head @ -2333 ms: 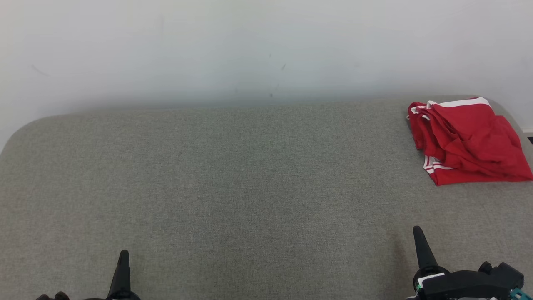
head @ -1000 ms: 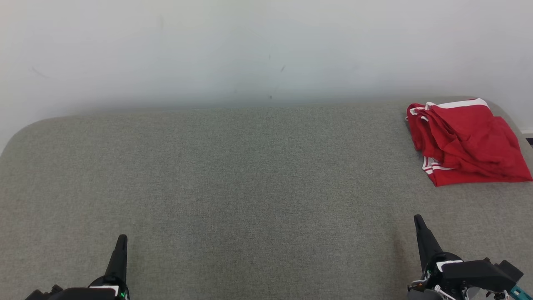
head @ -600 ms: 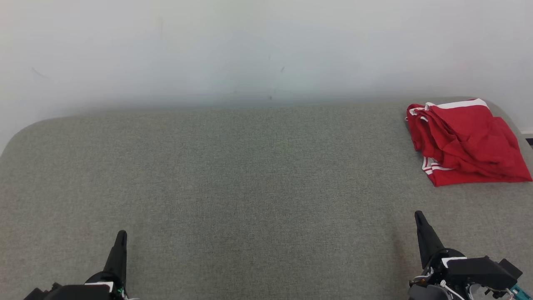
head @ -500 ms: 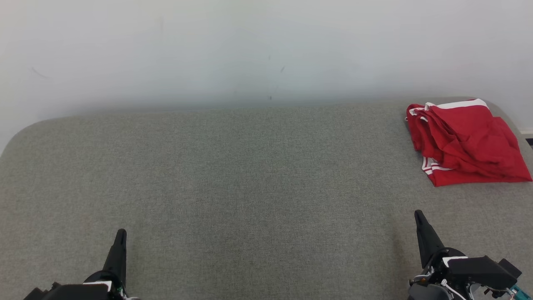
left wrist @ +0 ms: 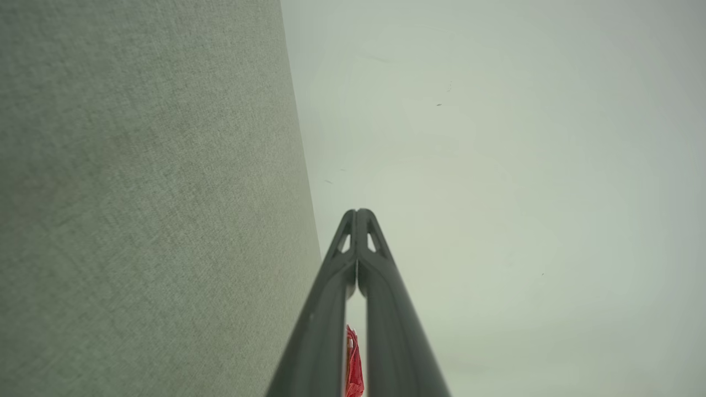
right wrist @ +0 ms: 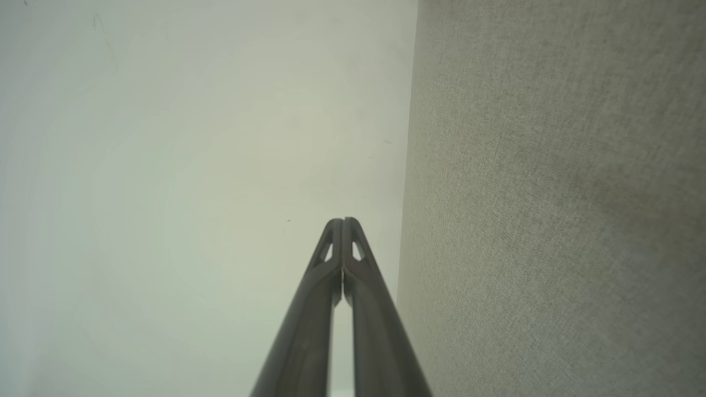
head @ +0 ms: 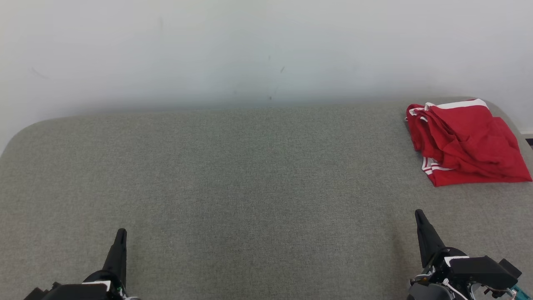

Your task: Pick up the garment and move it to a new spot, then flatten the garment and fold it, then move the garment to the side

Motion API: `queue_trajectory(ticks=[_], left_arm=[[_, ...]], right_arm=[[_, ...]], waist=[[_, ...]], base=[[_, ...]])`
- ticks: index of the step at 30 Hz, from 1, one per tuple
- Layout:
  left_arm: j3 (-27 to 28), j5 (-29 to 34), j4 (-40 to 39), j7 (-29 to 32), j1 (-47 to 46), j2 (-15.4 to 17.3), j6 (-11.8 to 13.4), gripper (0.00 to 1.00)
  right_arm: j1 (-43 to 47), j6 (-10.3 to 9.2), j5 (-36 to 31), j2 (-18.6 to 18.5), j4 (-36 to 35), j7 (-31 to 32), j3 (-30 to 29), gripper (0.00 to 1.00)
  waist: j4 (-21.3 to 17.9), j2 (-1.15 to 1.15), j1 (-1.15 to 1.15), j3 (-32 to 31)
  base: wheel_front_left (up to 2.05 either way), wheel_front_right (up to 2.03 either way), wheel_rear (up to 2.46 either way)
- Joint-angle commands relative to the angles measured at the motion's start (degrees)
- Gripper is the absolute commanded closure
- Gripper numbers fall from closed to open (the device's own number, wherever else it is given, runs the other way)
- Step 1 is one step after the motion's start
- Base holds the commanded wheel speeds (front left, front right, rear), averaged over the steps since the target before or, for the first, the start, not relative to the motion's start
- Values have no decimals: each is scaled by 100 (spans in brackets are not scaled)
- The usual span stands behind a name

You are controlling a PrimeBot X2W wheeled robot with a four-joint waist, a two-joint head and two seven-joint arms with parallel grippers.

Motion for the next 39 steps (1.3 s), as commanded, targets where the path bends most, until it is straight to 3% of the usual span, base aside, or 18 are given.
queue_trajectory(ticks=[1, 39], left_arm=[[18, -31, 7, 1, -59, 3, -23, 100], [16, -29, 6, 0, -58, 3, -22, 100]], right_arm=[[-41, -12, 13, 10, -4, 14, -1, 100], [-45, -12, -22, 30, -4, 36, -32, 100]], waist=[[0, 0, 0, 0], [0, 0, 0, 0]], base=[[0, 0, 0], [0, 0, 0]])
